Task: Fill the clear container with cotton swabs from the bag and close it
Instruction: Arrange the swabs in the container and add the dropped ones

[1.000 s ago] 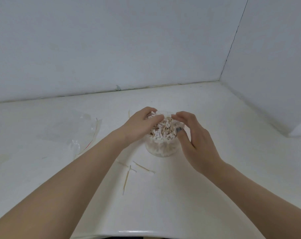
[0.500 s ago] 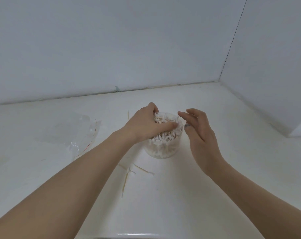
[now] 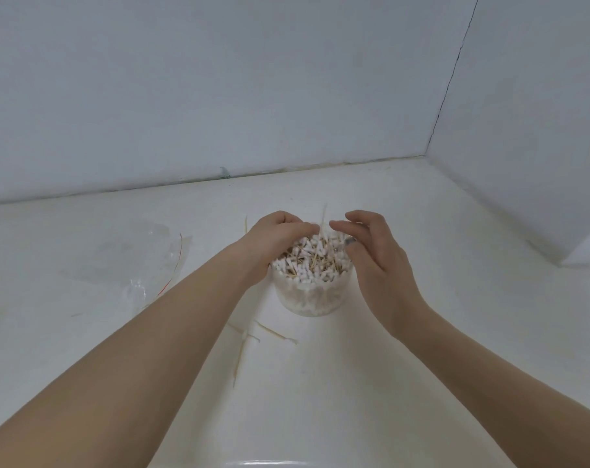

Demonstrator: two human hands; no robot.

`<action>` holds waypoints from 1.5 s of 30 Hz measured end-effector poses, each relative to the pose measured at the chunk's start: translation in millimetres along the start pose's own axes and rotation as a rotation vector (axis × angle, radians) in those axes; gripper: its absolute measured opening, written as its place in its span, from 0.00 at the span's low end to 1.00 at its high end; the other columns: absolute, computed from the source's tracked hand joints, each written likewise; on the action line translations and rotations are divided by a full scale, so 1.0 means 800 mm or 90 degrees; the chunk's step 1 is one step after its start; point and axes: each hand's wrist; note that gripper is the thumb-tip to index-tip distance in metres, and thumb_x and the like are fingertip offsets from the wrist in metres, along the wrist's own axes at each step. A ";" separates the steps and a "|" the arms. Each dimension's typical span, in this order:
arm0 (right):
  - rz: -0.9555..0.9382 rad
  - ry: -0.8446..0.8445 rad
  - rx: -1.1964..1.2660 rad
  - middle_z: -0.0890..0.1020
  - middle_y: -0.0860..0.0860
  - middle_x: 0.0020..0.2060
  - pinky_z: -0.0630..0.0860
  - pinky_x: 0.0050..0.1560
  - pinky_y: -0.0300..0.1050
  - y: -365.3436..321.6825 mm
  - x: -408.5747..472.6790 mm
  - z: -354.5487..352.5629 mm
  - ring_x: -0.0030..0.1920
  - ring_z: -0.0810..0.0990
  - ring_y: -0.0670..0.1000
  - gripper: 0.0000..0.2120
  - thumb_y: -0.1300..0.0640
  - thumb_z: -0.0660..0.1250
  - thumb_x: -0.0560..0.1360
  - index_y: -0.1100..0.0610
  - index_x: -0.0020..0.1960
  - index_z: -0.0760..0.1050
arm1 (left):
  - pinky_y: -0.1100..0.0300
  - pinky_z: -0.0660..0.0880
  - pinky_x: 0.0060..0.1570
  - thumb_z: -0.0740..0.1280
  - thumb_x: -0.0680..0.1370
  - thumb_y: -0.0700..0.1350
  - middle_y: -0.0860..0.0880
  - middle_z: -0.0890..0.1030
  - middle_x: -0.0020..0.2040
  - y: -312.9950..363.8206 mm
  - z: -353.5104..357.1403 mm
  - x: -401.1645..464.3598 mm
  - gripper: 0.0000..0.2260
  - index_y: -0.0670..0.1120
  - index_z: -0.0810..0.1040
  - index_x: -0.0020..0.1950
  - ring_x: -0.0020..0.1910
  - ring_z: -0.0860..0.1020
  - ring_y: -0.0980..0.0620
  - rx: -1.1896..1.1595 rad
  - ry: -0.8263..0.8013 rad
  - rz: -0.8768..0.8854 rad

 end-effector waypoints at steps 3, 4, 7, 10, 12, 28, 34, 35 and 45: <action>-0.019 0.006 -0.021 0.81 0.38 0.59 0.70 0.63 0.37 -0.001 -0.002 -0.002 0.65 0.75 0.41 0.16 0.59 0.61 0.81 0.46 0.67 0.69 | 0.50 0.76 0.65 0.72 0.74 0.60 0.52 0.82 0.61 0.002 -0.001 -0.003 0.18 0.52 0.81 0.58 0.62 0.80 0.48 0.022 0.014 0.026; -0.027 0.003 -0.033 0.81 0.39 0.60 0.70 0.65 0.41 -0.002 -0.002 -0.002 0.65 0.75 0.42 0.16 0.58 0.61 0.81 0.45 0.67 0.69 | 0.54 0.76 0.62 0.70 0.78 0.58 0.53 0.82 0.61 0.003 -0.002 -0.004 0.14 0.53 0.81 0.59 0.62 0.79 0.50 0.025 0.024 0.047; -0.021 -0.022 -0.045 0.79 0.39 0.62 0.70 0.69 0.43 -0.008 0.003 -0.002 0.65 0.74 0.39 0.16 0.57 0.61 0.81 0.45 0.67 0.71 | 0.59 0.73 0.61 0.63 0.83 0.52 0.57 0.82 0.63 0.008 -0.001 -0.012 0.12 0.56 0.82 0.63 0.65 0.77 0.56 0.044 0.002 0.115; 0.010 -0.032 -0.027 0.77 0.41 0.65 0.70 0.69 0.43 -0.013 0.014 -0.001 0.66 0.74 0.39 0.18 0.56 0.60 0.82 0.45 0.71 0.70 | 0.59 0.74 0.62 0.61 0.84 0.50 0.58 0.83 0.61 0.017 0.003 -0.016 0.13 0.55 0.83 0.62 0.63 0.78 0.58 0.083 -0.017 0.146; 0.038 -0.034 0.004 0.76 0.42 0.67 0.69 0.68 0.42 -0.013 0.022 0.000 0.67 0.73 0.39 0.20 0.56 0.59 0.83 0.44 0.73 0.69 | 0.61 0.76 0.57 0.63 0.83 0.51 0.58 0.85 0.56 0.025 0.005 -0.014 0.11 0.53 0.85 0.58 0.58 0.80 0.58 0.117 -0.001 0.159; 0.085 0.007 0.128 0.82 0.44 0.61 0.71 0.71 0.51 -0.011 0.032 0.004 0.63 0.78 0.43 0.17 0.50 0.56 0.84 0.47 0.70 0.73 | 0.57 0.79 0.44 0.70 0.81 0.42 0.47 0.87 0.50 0.026 -0.002 -0.017 0.05 0.45 0.86 0.51 0.55 0.84 0.46 0.101 -0.007 0.261; 0.071 0.004 0.106 0.81 0.43 0.62 0.70 0.71 0.53 -0.009 0.031 0.006 0.67 0.76 0.44 0.17 0.48 0.56 0.83 0.45 0.69 0.73 | 0.63 0.74 0.46 0.66 0.82 0.53 0.48 0.86 0.51 0.028 0.001 -0.026 0.14 0.51 0.85 0.41 0.44 0.81 0.57 0.101 0.004 0.243; 0.066 0.005 0.102 0.81 0.42 0.61 0.70 0.70 0.51 -0.009 0.030 0.006 0.66 0.76 0.44 0.16 0.49 0.56 0.83 0.45 0.69 0.73 | 0.65 0.74 0.43 0.65 0.83 0.53 0.44 0.85 0.52 0.028 0.003 -0.026 0.15 0.51 0.85 0.40 0.43 0.79 0.58 0.108 -0.001 0.249; 0.007 0.032 0.045 0.84 0.42 0.53 0.70 0.55 0.32 -0.001 0.016 -0.014 0.57 0.79 0.37 0.11 0.56 0.59 0.83 0.49 0.58 0.80 | 0.72 0.73 0.45 0.68 0.83 0.45 0.62 0.86 0.51 0.015 -0.002 -0.022 0.07 0.50 0.87 0.54 0.49 0.80 0.65 0.063 0.012 0.298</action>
Point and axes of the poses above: each hand's wrist, its own x-axis towards the middle knuckle, its own z-axis out of the palm, y = z × x
